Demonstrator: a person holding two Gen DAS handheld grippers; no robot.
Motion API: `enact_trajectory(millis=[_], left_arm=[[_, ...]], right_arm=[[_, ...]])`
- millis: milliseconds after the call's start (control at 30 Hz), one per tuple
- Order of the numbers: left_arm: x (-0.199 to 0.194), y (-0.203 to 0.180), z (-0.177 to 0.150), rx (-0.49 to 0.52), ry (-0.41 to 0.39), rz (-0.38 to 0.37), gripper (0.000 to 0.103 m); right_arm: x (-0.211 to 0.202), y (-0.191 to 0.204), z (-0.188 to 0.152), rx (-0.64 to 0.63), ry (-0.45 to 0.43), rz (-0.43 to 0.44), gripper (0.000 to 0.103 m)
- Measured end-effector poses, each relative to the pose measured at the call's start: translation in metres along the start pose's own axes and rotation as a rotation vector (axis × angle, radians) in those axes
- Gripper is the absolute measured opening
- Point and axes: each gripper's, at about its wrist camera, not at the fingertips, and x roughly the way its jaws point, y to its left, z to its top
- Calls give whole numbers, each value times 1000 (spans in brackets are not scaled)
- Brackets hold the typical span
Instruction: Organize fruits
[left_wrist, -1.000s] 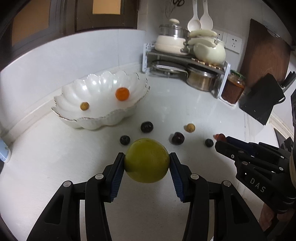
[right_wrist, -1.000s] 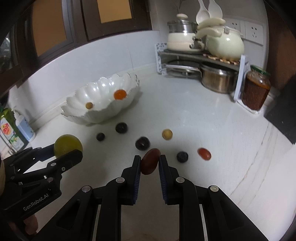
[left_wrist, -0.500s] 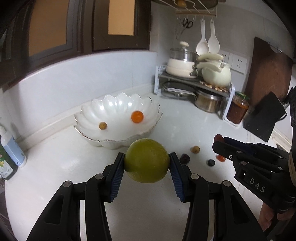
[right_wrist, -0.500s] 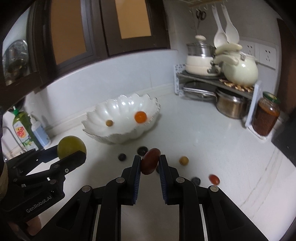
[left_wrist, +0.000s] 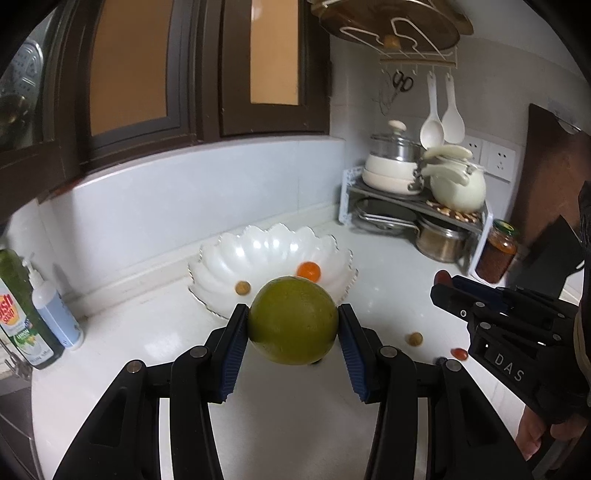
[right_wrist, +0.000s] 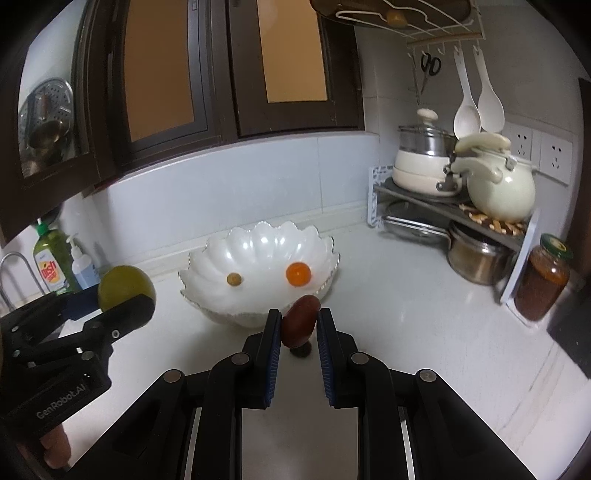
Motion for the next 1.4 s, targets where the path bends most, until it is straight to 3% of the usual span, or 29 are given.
enact_trajectory(millis=[267, 800, 1100, 1400], left_arm=[[7, 11, 21, -12, -29, 36, 48], [43, 38, 57, -51, -2, 78, 48], [82, 50, 70, -53, 87, 88, 48], [125, 58, 66, -80, 204, 77, 48]], right_arm=[[11, 6, 23, -21, -22, 18, 21], [67, 20, 66, -44, 17, 49, 21], [102, 19, 85, -61, 85, 46, 21], [152, 16, 88, -52, 220, 69, 21]])
